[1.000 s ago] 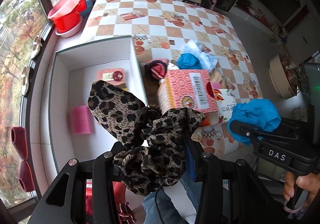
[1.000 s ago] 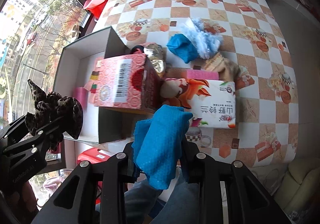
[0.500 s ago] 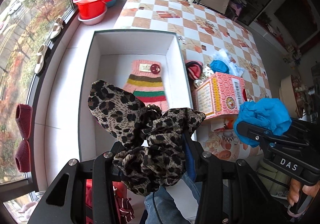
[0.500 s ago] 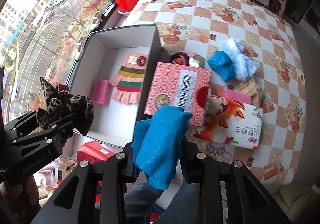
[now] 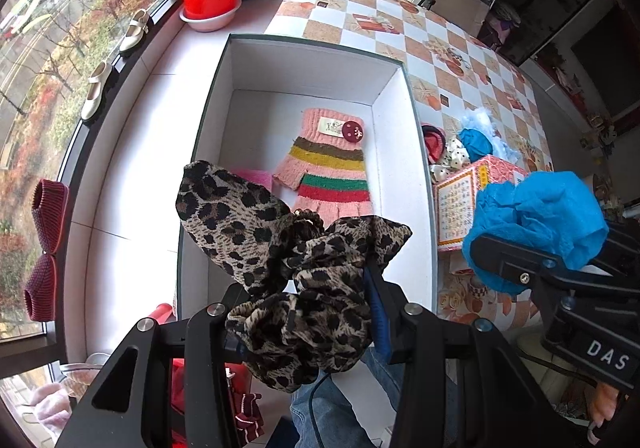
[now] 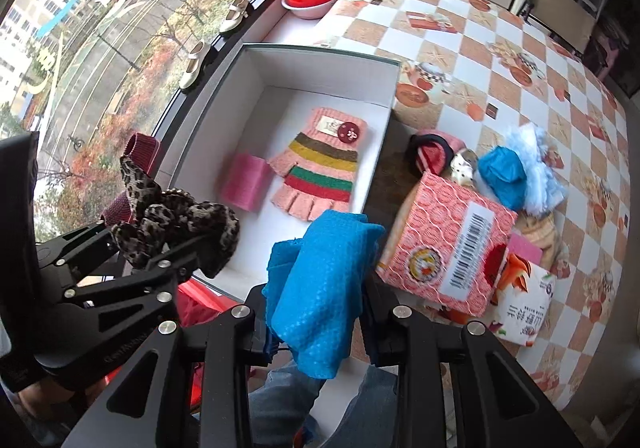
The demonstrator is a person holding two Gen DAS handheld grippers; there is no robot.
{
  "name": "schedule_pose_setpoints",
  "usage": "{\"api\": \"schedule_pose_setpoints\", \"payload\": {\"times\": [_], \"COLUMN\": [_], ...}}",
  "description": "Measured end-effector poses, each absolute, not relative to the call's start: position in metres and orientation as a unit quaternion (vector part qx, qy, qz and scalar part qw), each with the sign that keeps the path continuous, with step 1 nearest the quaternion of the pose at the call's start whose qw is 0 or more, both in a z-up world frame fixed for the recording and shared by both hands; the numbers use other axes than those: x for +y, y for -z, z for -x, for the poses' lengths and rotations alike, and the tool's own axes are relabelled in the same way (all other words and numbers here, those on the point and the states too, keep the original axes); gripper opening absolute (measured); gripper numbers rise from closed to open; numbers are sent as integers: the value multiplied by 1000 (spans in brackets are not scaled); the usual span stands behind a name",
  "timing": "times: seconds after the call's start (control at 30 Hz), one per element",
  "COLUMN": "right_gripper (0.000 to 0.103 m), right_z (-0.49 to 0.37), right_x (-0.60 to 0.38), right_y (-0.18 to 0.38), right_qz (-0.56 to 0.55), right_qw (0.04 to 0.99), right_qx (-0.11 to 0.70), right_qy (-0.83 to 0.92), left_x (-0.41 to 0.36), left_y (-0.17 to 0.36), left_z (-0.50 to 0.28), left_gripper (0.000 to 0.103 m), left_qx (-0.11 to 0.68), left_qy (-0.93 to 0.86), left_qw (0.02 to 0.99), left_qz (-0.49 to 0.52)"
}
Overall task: Organize soft objects
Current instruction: 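Move both held cloths over the inside of the white box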
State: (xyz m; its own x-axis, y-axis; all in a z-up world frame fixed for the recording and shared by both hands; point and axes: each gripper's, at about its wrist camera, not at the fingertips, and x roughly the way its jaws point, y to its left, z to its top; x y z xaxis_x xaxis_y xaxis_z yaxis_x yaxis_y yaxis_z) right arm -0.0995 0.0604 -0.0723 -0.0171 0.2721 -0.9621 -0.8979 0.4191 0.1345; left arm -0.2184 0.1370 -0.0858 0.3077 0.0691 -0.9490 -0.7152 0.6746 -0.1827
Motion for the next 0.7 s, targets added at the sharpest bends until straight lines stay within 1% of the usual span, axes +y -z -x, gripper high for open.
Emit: {"api": "schedule_pose_setpoints", "payload": {"times": [0.3,0.7], "right_gripper": [33,33], "right_z": [106,114], "right_x": [91,104], "right_y": [81,103], "right_qz": [303,318], "right_qw": [623,601], "right_qx": [552,567], "right_qy": [-465,-465], "left_x": [158,171], "left_y": [100,129], "left_z": [223,218], "left_gripper": [48,48], "left_qx": [522,537], "left_qy": [-281,-282], "left_qw": [740,724], "left_qz": [318,329]}}
